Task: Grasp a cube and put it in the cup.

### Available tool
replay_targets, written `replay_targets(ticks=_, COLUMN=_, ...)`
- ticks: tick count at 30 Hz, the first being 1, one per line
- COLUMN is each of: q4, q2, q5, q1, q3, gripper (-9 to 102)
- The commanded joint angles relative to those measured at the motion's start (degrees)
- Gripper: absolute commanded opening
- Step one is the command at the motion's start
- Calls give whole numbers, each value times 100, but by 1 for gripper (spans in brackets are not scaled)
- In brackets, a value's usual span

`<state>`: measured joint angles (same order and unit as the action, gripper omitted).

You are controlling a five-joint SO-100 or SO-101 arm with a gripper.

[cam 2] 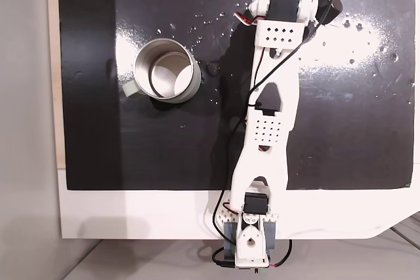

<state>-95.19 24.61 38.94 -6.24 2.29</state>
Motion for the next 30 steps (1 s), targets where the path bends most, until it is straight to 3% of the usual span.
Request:
replay_targets(ticks=1, q4=185, q2=18, q5=-35, q1=105, q3=-343, gripper=26)
replay_targets(ticks=8, q4=272, q2=-79, q5=-18, q1=149, q3=-343, gripper=23)
replay_targets(ticks=16, q4=281, q2=-97, q5=9, q1=132, q3=-352, gripper=3)
replay_targets(ticks=30, q4=-281, q2=439, q5=-18, q1=220, q3=-809, gripper=1)
